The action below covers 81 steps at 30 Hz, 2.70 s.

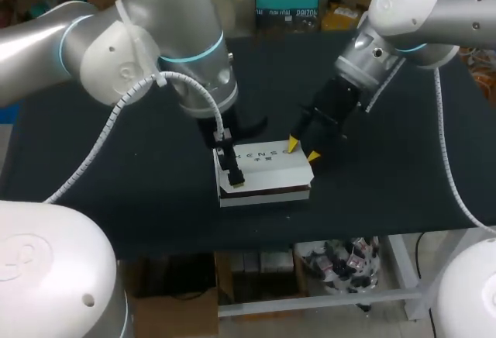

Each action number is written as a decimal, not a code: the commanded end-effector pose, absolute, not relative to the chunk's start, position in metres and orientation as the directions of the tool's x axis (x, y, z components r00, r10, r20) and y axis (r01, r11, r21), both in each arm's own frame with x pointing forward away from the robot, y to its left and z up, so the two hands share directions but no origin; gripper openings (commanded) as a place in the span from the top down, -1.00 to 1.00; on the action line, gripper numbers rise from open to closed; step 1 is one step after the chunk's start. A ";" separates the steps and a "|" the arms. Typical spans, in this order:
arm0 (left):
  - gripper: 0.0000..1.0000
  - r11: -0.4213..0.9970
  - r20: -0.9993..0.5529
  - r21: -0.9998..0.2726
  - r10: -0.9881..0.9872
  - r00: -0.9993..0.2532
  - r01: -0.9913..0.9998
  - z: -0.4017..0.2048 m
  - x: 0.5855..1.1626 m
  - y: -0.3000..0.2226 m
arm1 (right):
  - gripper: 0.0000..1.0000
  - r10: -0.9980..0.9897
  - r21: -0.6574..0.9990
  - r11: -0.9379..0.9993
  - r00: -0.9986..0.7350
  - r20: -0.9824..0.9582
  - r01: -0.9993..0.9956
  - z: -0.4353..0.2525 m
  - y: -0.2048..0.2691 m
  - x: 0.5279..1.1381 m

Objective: Assemble the packaging by folding the flat box into shape, placing the metal phone stand inside, and closing the box properly

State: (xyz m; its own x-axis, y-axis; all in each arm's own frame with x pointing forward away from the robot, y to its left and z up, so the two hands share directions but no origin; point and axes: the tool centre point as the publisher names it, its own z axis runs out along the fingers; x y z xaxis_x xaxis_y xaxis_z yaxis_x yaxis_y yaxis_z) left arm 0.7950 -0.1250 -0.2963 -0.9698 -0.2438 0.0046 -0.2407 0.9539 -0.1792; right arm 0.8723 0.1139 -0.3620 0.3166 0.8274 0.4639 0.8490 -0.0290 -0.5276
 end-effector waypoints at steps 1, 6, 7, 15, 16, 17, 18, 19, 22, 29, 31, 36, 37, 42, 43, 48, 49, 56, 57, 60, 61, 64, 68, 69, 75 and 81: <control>-0.62 0.957 0.018 -0.147 -0.251 -0.968 -0.251 -0.302 0.802 -0.135 | 0.09 0.828 -0.529 -0.029 0.317 0.462 0.848 -0.362 0.115 0.872; -0.62 0.959 0.011 -0.138 -0.248 -0.969 -0.247 -0.310 0.805 -0.139 | 0.09 0.828 -0.529 -0.029 0.317 0.462 0.848 -0.362 0.115 0.872; -0.61 0.958 0.006 -0.135 -0.254 -0.967 -0.252 -0.311 0.805 -0.139 | 0.09 0.828 -0.529 -0.029 0.317 0.462 0.848 -0.362 0.115 0.872; -0.56 0.956 -0.014 -0.131 -0.266 -0.964 -0.262 -0.320 0.812 -0.139 | 0.10 0.828 -0.529 -0.029 0.317 0.462 0.848 -0.362 0.115 0.872; -0.52 0.956 -0.017 -0.127 -0.269 -0.963 -0.265 -0.320 0.812 -0.139 | 0.09 0.828 -0.529 -0.029 0.317 0.462 0.848 -0.362 0.115 0.872; -0.51 0.955 -0.021 -0.123 -0.273 -0.962 -0.268 -0.321 0.813 -0.139 | 0.09 0.828 -0.529 -0.029 0.317 0.462 0.848 -0.362 0.115 0.872; -0.51 0.955 -0.022 -0.122 -0.274 -0.962 -0.269 -0.322 0.814 -0.139 | 0.09 0.828 -0.529 -0.029 0.317 0.462 0.848 -0.362 0.115 0.872; -0.49 0.954 -0.026 -0.118 -0.281 -0.959 -0.276 -0.322 0.814 -0.139 | 0.09 0.828 -0.529 -0.029 0.317 0.462 0.848 -0.362 0.115 0.872; -0.46 0.953 -0.029 -0.118 -0.283 -0.959 -0.278 -0.324 0.816 -0.139 | 0.09 0.828 -0.529 -0.029 0.317 0.462 0.848 -0.362 0.115 0.872; -0.46 0.955 -0.050 -0.129 -0.274 -0.960 -0.266 -0.328 0.818 -0.138 | 0.08 0.828 -0.529 -0.029 0.317 0.462 0.848 -0.362 0.115 0.872; -0.45 0.956 -0.060 -0.125 -0.273 -0.960 -0.264 -0.329 0.819 -0.138 | 0.09 0.828 -0.529 -0.029 0.317 0.462 0.848 -0.362 0.115 0.872; -0.38 0.958 -0.085 -0.122 -0.271 -0.959 -0.260 -0.330 0.818 -0.138 | 0.09 0.828 -0.529 -0.029 0.317 0.462 0.848 -0.362 0.115 0.872; -0.37 0.958 -0.087 -0.122 -0.271 -0.959 -0.259 -0.331 0.818 -0.138 | 0.09 0.828 -0.529 -0.029 0.317 0.462 0.848 -0.362 0.115 0.872; -0.34 0.958 -0.121 -0.122 -0.272 -0.955 -0.258 -0.332 0.819 -0.140 | 0.09 0.828 -0.529 -0.029 0.317 0.462 0.848 -0.362 0.115 0.872; -0.34 0.959 -0.122 -0.122 -0.272 -0.955 -0.257 -0.332 0.819 -0.140 | 0.09 0.828 -0.529 -0.029 0.317 0.462 0.848 -0.362 0.115 0.872; -0.35 0.959 -0.140 -0.124 -0.272 -0.952 -0.255 -0.335 0.822 -0.141 | 0.08 0.828 -0.529 -0.029 0.317 0.462 0.848 -0.362 0.115 0.872; -0.35 0.959 -0.143 -0.125 -0.272 -0.952 -0.255 -0.335 0.822 -0.141 | 0.08 0.828 -0.529 -0.029 0.317 0.462 0.848 -0.362 0.115 0.872; -0.36 0.961 -0.183 -0.122 -0.268 -0.946 -0.249 -0.336 0.821 -0.142 | 0.09 0.828 -0.529 -0.029 0.317 0.462 0.848 -0.362 0.115 0.872; -0.36 0.961 -0.188 -0.122 -0.267 -0.945 -0.247 -0.337 0.821 -0.143 | 0.09 0.828 -0.529 -0.029 0.317 0.462 0.848 -0.362 0.115 0.872; -0.40 0.963 -0.211 -0.118 -0.262 -0.942 -0.241 -0.338 0.822 -0.144 | 0.09 0.828 -0.529 -0.029 0.317 0.462 0.848 -0.362 0.115 0.872; -0.40 0.964 -0.221 -0.116 -0.261 -0.940 -0.241 -0.338 0.822 -0.145 | 0.09 0.828 -0.529 -0.029 0.317 0.462 0.848 -0.362 0.115 0.872; -0.41 0.964 -0.227 -0.113 -0.261 -0.938 -0.241 -0.339 0.823 -0.147 | 0.08 0.828 -0.529 -0.029 0.317 0.462 0.848 -0.362 0.115 0.872; -0.40 0.966 -0.212 -0.134 -0.245 -0.946 -0.220 -0.338 0.820 -0.147 | 0.08 0.828 -0.529 -0.029 0.317 0.462 0.848 -0.362 0.115 0.872; -0.40 0.966 -0.210 -0.133 -0.246 -0.946 -0.222 -0.338 0.819 -0.147 | 0.08 0.828 -0.529 -0.029 0.317 0.462 0.848 -0.362 0.115 0.872; -0.36 0.965 -0.211 -0.124 -0.253 -0.944 -0.231 -0.337 0.818 -0.149 | 0.10 0.828 -0.529 -0.029 0.317 0.462 0.848 -0.362 0.115 0.872; -0.38 0.964 -0.224 -0.115 -0.262 -0.939 -0.241 -0.342 0.823 -0.149 | 0.10 0.828 -0.529 -0.029 0.317 0.462 0.848 -0.362 0.115 0.872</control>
